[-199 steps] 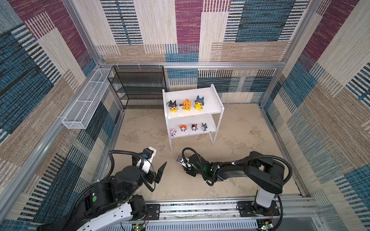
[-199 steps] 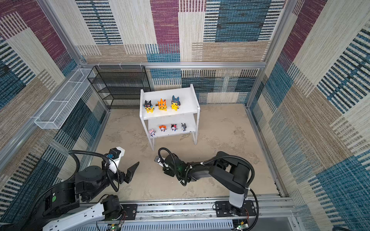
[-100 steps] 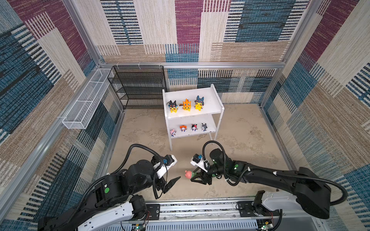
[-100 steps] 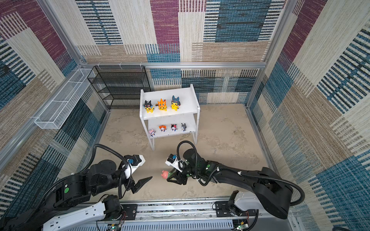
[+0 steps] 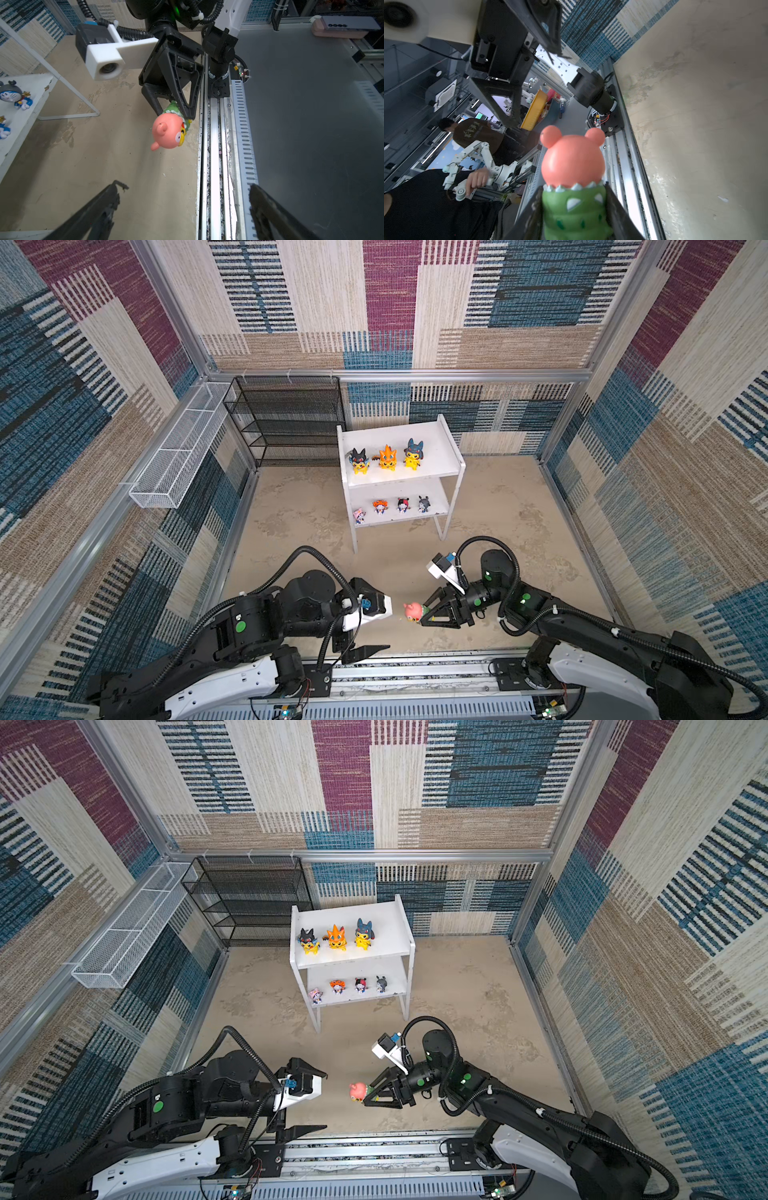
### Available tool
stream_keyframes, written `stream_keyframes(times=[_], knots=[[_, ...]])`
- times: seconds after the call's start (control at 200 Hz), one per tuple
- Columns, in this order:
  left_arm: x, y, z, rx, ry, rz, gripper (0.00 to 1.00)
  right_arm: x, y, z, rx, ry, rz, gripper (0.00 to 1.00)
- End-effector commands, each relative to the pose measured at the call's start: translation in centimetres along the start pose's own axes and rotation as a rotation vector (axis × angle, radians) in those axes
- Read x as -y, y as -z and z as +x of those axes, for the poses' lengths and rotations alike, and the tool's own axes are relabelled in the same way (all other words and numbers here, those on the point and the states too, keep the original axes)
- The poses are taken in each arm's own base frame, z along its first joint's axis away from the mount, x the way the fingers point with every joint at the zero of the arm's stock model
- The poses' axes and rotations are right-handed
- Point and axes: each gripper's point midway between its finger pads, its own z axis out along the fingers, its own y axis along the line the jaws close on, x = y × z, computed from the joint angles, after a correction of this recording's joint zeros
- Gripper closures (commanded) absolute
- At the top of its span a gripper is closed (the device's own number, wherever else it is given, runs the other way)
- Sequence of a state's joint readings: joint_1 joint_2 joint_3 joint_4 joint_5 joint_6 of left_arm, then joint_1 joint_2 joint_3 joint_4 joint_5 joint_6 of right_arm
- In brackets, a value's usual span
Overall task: Place and organize the plastic toys onto the shelf
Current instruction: 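Lift the pink-and-green toy and carry it toward the left gripper, then close the left gripper on the toy while the right gripper holds it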
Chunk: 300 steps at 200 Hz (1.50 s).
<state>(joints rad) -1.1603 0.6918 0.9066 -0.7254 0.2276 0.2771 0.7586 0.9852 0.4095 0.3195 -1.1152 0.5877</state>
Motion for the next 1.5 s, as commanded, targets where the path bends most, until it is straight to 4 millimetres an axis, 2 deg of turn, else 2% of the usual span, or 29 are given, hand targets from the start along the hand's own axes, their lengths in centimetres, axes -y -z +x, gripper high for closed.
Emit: stream_keyframes(times=[0.0, 0.055, 0.286, 0.466, 0.576, 0.736, 0.842, 1.027, 1.112, 1.167, 1.297, 1.438, 1.498], knots=[[-0.1, -0.7, -1.4, 0.043, -0.086, -0.004, 0.01, -2.0, 0.0, -1.3, 0.006, 0.016, -0.083, 0.64], [-0.8, -1.1, -1.7, 0.042, -0.096, -0.046, 0.01, -2.0, -0.1, -1.6, 0.009, 0.011, -0.089, 0.64], [-1.7, -2.3, -3.2, 0.083, -0.150, -0.089, 0.06, -2.0, -0.4, -2.1, 0.002, 0.042, -0.100, 0.65], [-0.9, -3.9, -3.5, 0.063, -0.170, -0.017, 0.15, -2.6, -0.3, -2.4, -0.002, 0.062, -0.114, 0.65], [-1.2, -4.4, -3.6, 0.049, -0.169, -0.020, 0.25, -3.0, -0.2, -2.4, -0.007, 0.071, -0.127, 0.65], [-0.6, -4.8, -3.6, 0.049, -0.172, 0.016, 0.45, -3.0, -0.3, -2.3, -0.012, 0.072, -0.134, 0.65], [-0.5, -5.1, -3.3, 0.023, -0.166, 0.033, 0.63, -3.1, -0.3, -2.3, -0.012, 0.074, -0.136, 0.65], [-0.7, -4.8, -2.7, -0.011, -0.167, 0.019, 0.83, -2.5, -0.4, -2.3, -0.021, 0.089, -0.114, 0.62], [-1.0, -4.8, -1.8, -0.063, -0.155, 0.006, 0.84, -1.7, -0.5, -2.1, -0.030, 0.121, -0.064, 0.52], [-1.3, -4.8, -1.2, -0.097, -0.141, -0.012, 0.85, -1.1, -0.4, -2.0, -0.039, 0.175, -0.018, 0.41], [-2.6, -5.0, 1.4, -0.206, -0.094, -0.090, 0.85, 0.7, 0.7, -2.3, 0.010, 0.347, 0.170, 0.25], [-4.3, -5.3, 3.8, -0.321, -0.052, -0.187, 0.84, 5.5, 3.1, -3.9, 0.116, 0.358, 0.512, 0.19], [-4.8, -5.5, 4.6, -0.371, -0.040, -0.211, 0.84, 6.9, 3.6, -3.9, 0.132, 0.343, 0.574, 0.18]])
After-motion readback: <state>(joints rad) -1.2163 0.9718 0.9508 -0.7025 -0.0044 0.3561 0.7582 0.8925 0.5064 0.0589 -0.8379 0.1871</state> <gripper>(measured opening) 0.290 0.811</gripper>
